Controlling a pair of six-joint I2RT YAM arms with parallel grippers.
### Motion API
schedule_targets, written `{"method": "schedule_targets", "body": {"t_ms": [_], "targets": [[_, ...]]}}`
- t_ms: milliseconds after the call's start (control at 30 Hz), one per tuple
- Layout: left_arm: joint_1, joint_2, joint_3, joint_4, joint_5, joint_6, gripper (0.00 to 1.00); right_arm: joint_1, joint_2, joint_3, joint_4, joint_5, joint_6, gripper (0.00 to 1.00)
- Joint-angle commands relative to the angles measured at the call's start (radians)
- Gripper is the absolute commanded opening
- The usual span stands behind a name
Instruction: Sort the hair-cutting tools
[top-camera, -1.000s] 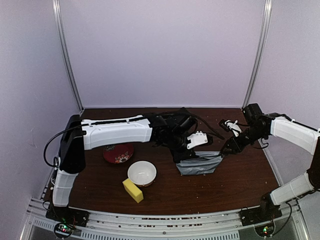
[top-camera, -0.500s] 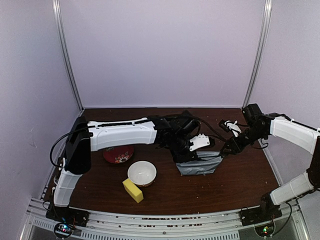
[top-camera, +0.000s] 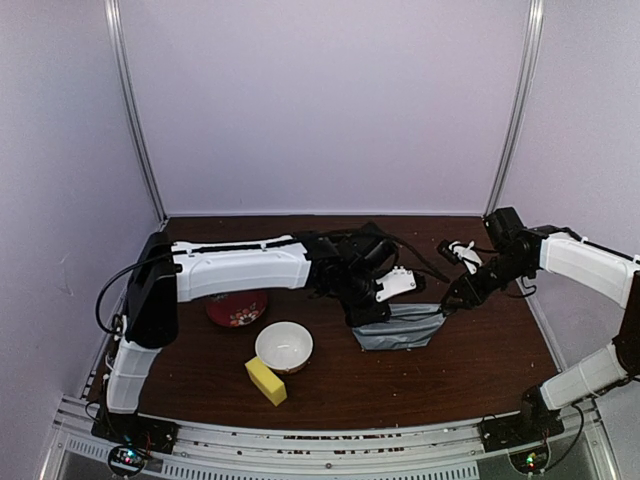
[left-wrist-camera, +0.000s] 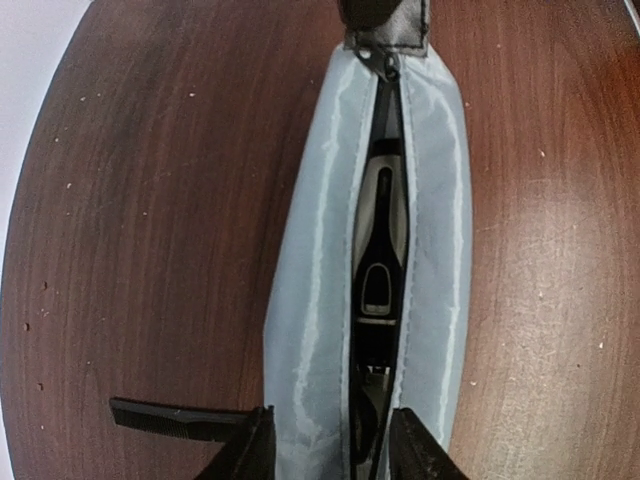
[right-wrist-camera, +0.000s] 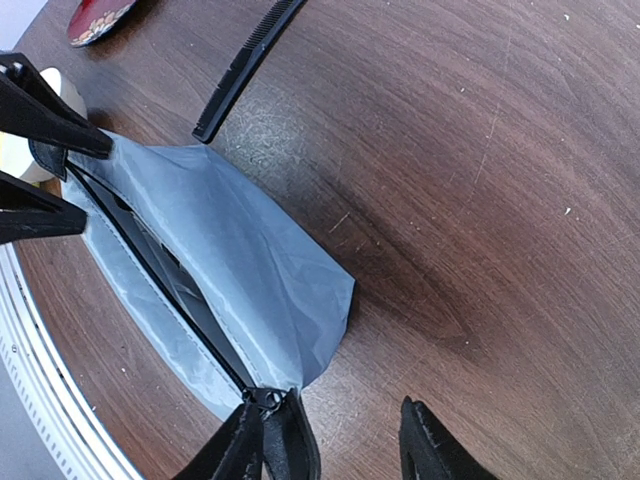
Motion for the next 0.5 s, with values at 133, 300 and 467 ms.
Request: {"method": "schedule_targets", "body": {"t_ms": [133, 300, 467], "targets": [[0.056, -0.215, -0.065, 0.016, -0.036, -0.323, 0.39, -0.005, -0.003, 0.027, -0.011, -0.008, -0.013, 0.48], [0.116, -0.329, -0.248, 0.08, 0.123, -0.531, 0.38, -0.005, 0.008, 0.034, -0.023, -0.026, -0.022, 0.48], [0.144, -0.368, -0.352, 0.09, 0.084, -0.581, 0.37, -0.005, -0.004, 0.038, -0.025, -0.047, -0.022, 0.48]]}}
